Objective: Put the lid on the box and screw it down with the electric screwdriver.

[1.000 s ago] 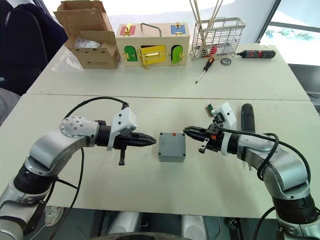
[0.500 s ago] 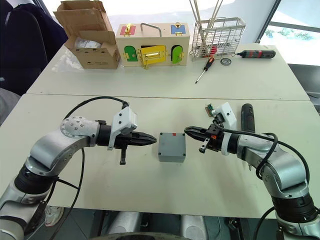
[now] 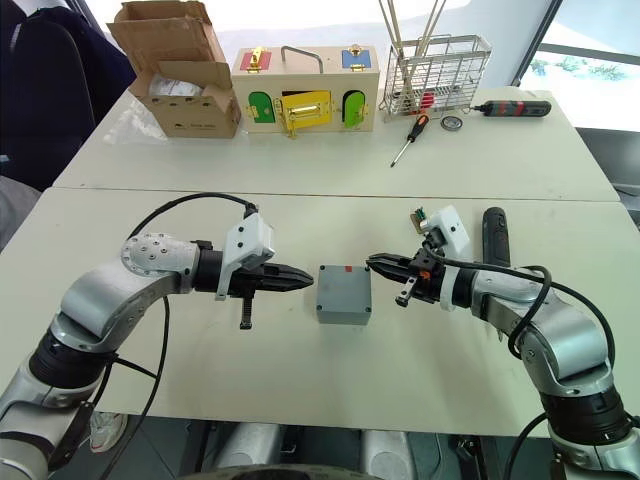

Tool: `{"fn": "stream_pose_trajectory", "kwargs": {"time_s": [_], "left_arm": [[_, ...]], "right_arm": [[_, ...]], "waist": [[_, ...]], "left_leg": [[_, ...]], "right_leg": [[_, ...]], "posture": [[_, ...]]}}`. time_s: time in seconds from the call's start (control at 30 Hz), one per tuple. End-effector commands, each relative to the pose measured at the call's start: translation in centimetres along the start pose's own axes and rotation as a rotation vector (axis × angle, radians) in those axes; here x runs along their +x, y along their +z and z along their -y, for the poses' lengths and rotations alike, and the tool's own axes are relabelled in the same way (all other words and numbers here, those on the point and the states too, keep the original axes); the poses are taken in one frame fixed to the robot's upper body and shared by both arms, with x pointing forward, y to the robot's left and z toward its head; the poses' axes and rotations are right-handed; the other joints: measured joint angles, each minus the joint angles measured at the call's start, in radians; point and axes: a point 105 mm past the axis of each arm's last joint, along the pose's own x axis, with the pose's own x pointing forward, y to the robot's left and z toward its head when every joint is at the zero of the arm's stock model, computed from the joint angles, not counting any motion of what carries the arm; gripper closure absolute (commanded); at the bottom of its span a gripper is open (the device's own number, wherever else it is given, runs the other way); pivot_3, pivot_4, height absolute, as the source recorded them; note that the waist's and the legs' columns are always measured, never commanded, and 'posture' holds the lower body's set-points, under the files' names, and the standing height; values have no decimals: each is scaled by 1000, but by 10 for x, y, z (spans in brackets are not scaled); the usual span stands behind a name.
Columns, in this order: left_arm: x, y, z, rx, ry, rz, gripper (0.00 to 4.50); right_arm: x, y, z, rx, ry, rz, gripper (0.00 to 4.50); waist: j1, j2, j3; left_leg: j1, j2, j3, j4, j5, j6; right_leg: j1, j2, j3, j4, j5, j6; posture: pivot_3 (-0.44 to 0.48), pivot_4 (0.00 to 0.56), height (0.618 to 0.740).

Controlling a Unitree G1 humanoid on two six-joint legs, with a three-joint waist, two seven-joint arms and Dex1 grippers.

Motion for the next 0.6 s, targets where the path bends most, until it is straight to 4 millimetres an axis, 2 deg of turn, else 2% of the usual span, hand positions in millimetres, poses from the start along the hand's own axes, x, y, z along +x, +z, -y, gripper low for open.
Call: {"fn": "stream_pose_trajectory", "kwargs": {"time_s": [0.03,0.6], "left_arm": [[0,6,2,21,-7,19,4500],[4,7,1,21,-8,30,4500]], "right_arm": [[-2,8,-1,-25,4,22,4413],[-3,4,-1,-35,9,-18,4413]], "waist": [[0,0,0],[1,0,0]], "left_leg": [[0,0,0,0,0,0],[0,0,0,0,0,0]], "right_leg": [[0,0,0,0,0,0],[0,0,0,0,0,0]], "posture": [[0,150,730],[0,150,730]]}}
